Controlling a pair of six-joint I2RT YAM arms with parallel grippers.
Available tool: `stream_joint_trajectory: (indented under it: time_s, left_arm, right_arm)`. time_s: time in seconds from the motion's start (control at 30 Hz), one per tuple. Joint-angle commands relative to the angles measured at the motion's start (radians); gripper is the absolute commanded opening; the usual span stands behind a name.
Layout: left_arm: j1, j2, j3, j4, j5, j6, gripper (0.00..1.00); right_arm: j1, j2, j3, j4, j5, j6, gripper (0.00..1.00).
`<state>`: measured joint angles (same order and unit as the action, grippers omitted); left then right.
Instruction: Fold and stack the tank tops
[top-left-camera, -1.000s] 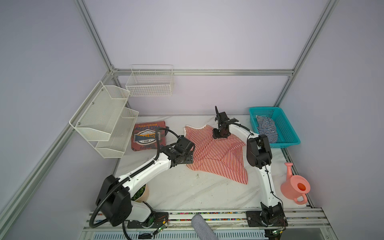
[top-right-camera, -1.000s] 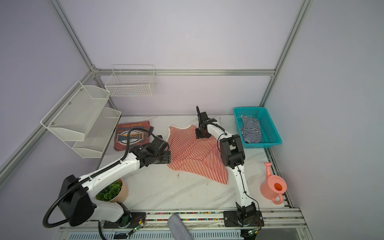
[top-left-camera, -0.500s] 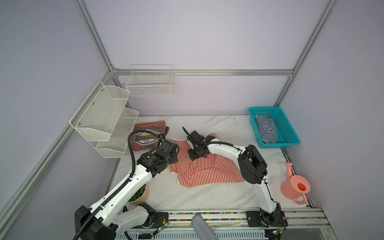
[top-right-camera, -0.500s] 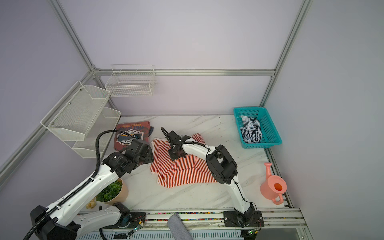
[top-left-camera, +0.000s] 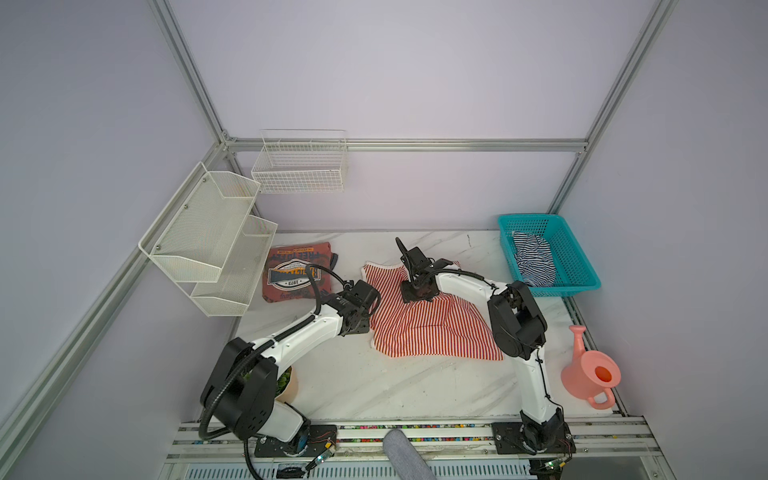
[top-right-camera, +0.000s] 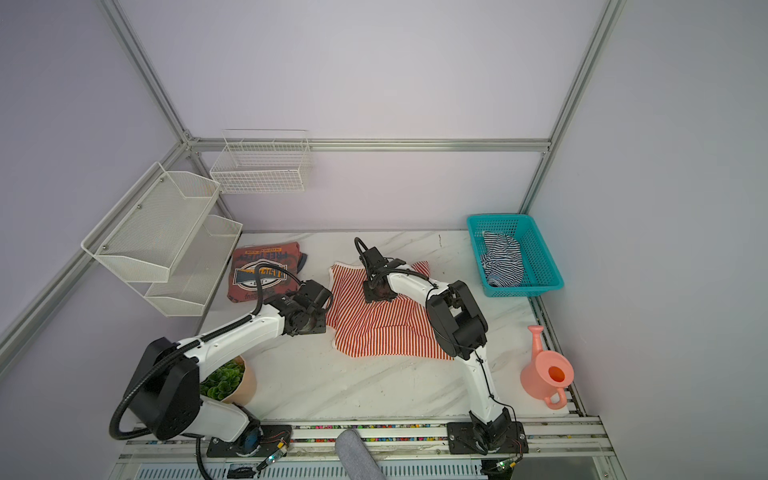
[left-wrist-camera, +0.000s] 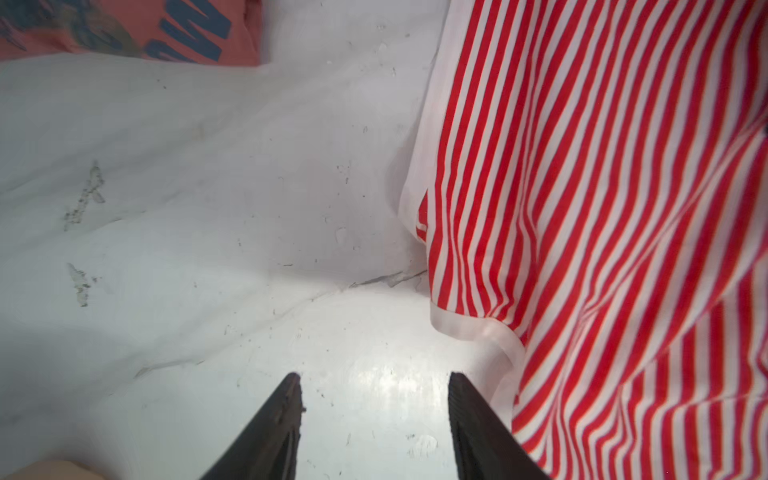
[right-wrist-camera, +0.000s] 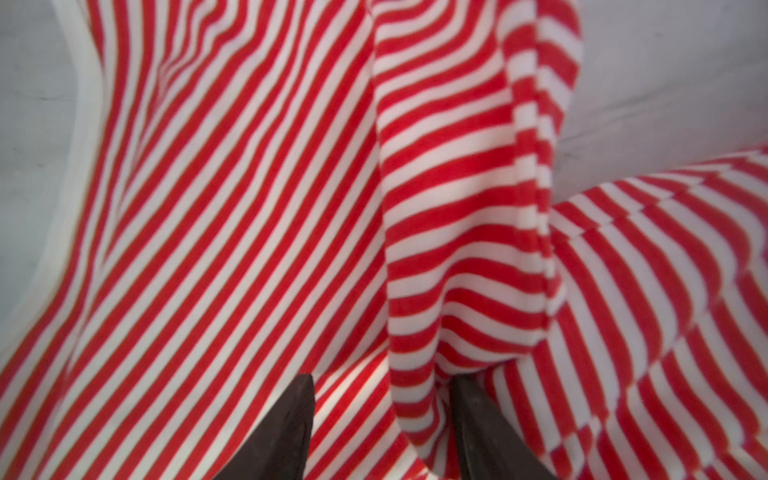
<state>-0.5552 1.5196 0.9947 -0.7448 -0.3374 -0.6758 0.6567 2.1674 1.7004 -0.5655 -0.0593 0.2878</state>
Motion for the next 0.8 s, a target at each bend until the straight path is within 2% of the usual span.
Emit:
stream_joint_trajectory:
  time_s: [0.0, 0.07, 0.13, 0.17, 0.33, 0.63, 0.77]
  left_arm:
    - [0.011, 0.046, 0.071, 0.058, -0.009, -0.008, 0.56]
    - [0.015, 0.092, 0.116, 0.058, -0.021, 0.003, 0.52]
    - [0.018, 0.149, 0.162, 0.048, -0.044, 0.010, 0.43]
    - [0.022, 0.174, 0.180, 0.035, -0.051, 0.010, 0.42]
    - [0.031, 0.254, 0.236, 0.014, -0.053, -0.011, 0.43]
    - [0.031, 0.149, 0.256, 0.005, -0.030, -0.018, 0.40]
    - [0.030, 0.176, 0.282, 0.009, -0.023, -0.009, 0.37]
  right_arm:
    - [0.014, -0.036, 0.019, 0.022, -0.080, 0.013, 0.56]
    - [0.014, -0.040, 0.018, 0.024, -0.088, 0.013, 0.56]
    - [0.013, -0.049, 0.010, 0.026, -0.090, 0.014, 0.56]
    - [0.012, -0.054, 0.008, 0.026, -0.091, 0.015, 0.56]
    - [0.008, -0.076, 0.003, 0.026, -0.098, 0.014, 0.56]
    - [-0.009, -0.088, -0.019, 0.028, -0.116, 0.011, 0.56]
    - [-0.016, -0.093, -0.033, 0.041, -0.127, 0.013, 0.56]
